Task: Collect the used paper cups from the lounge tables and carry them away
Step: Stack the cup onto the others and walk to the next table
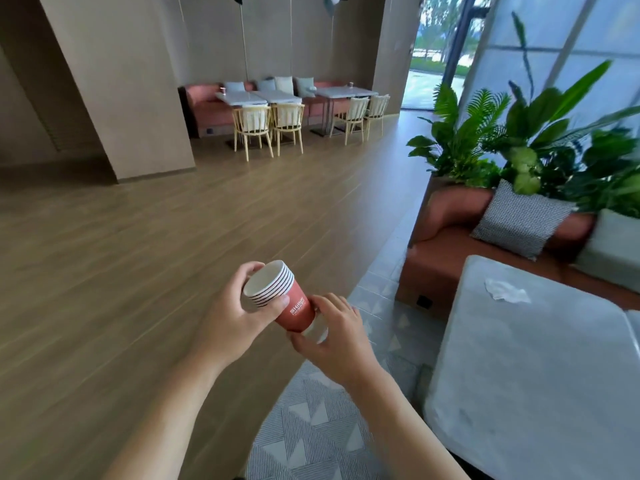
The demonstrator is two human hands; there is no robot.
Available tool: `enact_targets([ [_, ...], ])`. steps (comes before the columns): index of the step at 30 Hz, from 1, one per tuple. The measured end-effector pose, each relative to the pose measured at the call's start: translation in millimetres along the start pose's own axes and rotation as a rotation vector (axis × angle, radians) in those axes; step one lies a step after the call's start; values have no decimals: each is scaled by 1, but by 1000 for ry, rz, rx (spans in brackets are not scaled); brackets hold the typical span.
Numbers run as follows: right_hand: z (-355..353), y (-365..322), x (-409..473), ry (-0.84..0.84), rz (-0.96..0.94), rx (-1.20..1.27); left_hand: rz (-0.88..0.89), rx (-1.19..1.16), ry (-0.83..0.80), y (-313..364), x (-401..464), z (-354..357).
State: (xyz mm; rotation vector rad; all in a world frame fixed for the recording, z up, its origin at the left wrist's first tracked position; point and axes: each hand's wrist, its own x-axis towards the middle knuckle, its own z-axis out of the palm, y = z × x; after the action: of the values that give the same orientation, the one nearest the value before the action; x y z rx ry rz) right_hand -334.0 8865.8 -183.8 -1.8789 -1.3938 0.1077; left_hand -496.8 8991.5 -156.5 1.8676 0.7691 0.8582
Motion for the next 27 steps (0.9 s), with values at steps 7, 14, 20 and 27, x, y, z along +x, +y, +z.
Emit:
enact_targets([
  [7,1,35,54,130,157,-76,88,-53,-196,-38,108,29],
  [14,23,40,115,193,312,-93,224,74,-280,-52,190,25],
  [20,30,44,140,234,422,-128,364,191,-319,-61,238,30],
  [27,32,60,148,239,502,-167,345,133,-420,-85,261,61],
])
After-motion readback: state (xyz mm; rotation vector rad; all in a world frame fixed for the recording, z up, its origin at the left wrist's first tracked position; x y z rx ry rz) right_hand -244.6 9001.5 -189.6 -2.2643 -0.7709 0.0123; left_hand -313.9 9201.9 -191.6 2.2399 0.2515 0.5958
